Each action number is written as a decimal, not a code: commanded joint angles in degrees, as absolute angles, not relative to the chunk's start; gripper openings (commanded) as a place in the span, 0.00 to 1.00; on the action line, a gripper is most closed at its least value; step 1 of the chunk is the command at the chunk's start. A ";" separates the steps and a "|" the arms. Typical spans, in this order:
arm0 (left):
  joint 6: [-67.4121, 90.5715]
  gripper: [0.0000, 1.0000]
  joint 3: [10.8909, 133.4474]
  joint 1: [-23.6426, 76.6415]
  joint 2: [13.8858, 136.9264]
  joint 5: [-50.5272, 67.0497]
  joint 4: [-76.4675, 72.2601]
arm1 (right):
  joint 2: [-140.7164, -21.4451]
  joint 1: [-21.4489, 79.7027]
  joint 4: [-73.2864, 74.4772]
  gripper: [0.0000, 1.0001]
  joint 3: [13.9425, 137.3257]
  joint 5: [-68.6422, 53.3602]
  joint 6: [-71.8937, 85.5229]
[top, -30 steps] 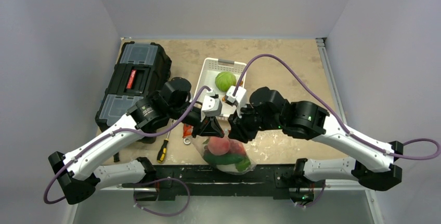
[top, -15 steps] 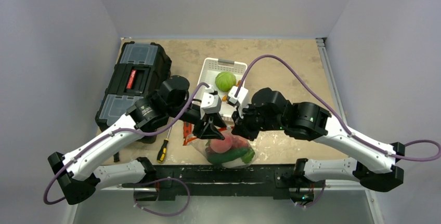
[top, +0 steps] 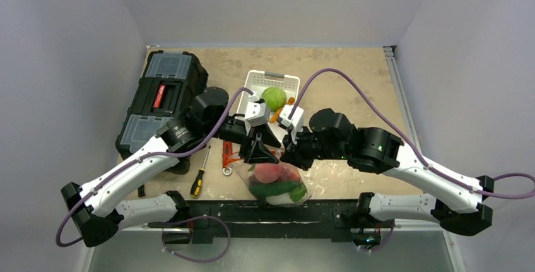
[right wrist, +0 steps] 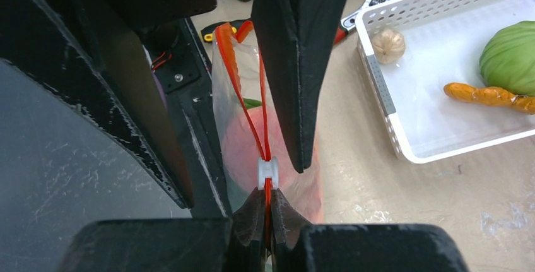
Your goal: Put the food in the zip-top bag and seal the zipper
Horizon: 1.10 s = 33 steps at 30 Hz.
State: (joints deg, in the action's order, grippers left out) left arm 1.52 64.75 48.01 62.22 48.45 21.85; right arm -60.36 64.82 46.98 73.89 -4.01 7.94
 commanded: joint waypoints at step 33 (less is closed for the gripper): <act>-5.30 0.00 68.99 47.64 67.36 44.84 29.41 | -50.81 64.69 43.42 0.00 65.20 33.34 27.33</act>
